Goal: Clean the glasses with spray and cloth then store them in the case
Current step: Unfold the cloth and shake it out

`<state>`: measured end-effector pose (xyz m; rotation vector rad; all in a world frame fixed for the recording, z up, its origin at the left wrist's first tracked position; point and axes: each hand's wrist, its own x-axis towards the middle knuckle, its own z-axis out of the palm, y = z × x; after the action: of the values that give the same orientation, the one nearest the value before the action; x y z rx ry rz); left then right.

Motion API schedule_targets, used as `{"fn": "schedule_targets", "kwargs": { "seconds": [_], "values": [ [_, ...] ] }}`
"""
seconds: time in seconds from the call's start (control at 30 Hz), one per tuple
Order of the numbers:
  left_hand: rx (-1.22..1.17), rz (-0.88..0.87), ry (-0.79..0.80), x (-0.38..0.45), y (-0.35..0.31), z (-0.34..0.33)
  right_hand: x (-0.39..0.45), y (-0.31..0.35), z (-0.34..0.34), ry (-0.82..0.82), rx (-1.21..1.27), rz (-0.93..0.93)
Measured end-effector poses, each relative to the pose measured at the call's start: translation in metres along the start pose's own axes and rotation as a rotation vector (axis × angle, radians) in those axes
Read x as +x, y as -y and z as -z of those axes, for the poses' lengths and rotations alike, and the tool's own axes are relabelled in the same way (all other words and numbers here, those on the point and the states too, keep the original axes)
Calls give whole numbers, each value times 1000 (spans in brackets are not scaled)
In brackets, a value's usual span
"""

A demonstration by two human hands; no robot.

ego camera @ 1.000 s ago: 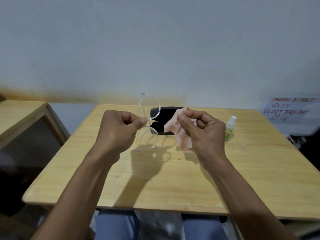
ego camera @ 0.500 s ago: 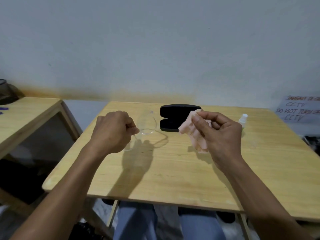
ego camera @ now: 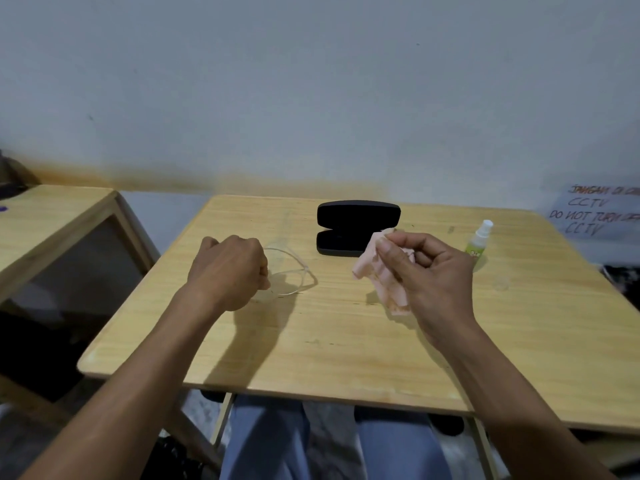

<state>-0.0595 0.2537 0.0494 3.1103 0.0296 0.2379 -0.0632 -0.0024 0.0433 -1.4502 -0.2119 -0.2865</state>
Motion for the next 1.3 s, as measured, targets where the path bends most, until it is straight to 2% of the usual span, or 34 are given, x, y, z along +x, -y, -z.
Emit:
{"fn": "schedule_targets", "kwargs": {
  "seconds": [0.13, 0.2, 0.27, 0.33, 0.43, 0.57, 0.7, 0.93, 1.07, 1.17, 1.3],
  "values": [
    [-16, 33, 4, -5, 6, 9, -5, 0, -2, 22, 7, -21],
    [-165, 34, -73, -11, -3, 16, -6, -2, -3, 21, 12, -51],
    [-420, 7, -157, -21, -20, 23, -5, -3, -5, 12, 17, -82],
    [-628, -35, -172, -30, -42, 28, -5, -3, -7, 8, 31, -102],
    [-778, -53, -166, -36, -72, 23, -5, 0, -8, -7, 46, -115],
    [-914, -26, -250, -32, -91, 7, -5, 2, -5, 8, 75, -124],
    [-939, -37, -274, -27, -94, 6, -5, 4, 2, -1, 51, -130],
    [-904, 13, -261, -15, -82, 15, 10, 10, 25, -84, -132, -145],
    [-907, 34, -247, -12, -81, 18, 15, 18, 31, -5, -144, -99],
    [-873, 54, -305, -14, -88, 20, 18, 24, 30, 44, -161, -50],
    [-933, -59, -295, -24, -102, 23, 20, 32, 23, 126, -213, -29]
  ]
}}
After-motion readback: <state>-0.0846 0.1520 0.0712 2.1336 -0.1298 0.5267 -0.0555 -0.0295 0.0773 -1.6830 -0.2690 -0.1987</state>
